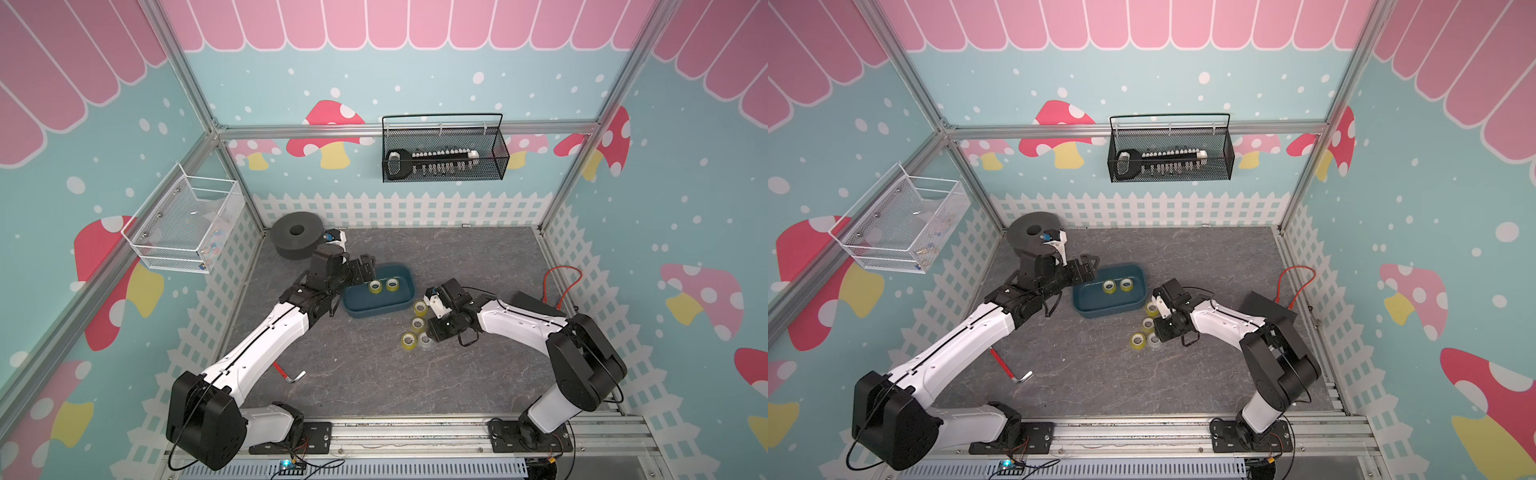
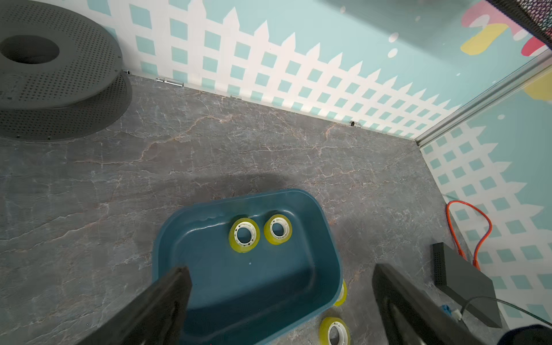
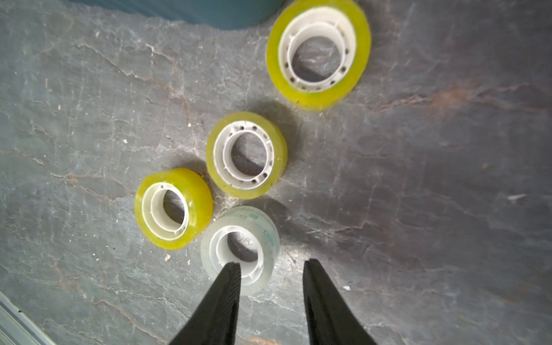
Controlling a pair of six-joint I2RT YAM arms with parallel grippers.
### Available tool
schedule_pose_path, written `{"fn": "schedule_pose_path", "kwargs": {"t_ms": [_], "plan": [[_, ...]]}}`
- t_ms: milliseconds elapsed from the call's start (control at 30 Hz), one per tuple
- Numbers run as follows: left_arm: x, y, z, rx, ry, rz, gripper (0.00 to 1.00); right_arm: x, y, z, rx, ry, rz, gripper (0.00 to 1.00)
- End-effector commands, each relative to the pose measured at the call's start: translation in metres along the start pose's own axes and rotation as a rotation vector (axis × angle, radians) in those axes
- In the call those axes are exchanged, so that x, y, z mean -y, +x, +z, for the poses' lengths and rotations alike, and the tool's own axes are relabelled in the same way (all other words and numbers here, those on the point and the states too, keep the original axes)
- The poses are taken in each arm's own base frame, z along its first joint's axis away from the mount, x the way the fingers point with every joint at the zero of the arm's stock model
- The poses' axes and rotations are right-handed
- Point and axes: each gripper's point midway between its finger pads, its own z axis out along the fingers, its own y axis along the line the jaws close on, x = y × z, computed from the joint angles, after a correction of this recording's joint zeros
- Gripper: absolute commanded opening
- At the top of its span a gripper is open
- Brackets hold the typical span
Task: Put the transparent tape into the storage box
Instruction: Pick up the tape from the center of the board.
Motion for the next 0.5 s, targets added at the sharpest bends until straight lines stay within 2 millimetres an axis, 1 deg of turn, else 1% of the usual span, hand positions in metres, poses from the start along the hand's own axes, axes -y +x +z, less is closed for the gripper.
{"fn": "schedule_pose_path", "kwargs": {"t_ms": [0,300,467], "plan": [[0.013,0.006,-0.002,-0.009,0.044,0.010,0.99,-0.004,0.006,0.003,0.005,0.006,0.011,0.41],[0.014,0.005,-0.003,-0.007,0.048,0.027,0.99,0.000,0.003,0.014,0.011,0.041,0.016,0.40],[0.015,0.005,0.000,-0.011,0.049,0.034,0.99,-0.002,0.002,0.020,0.000,0.050,0.007,0.37]]}}
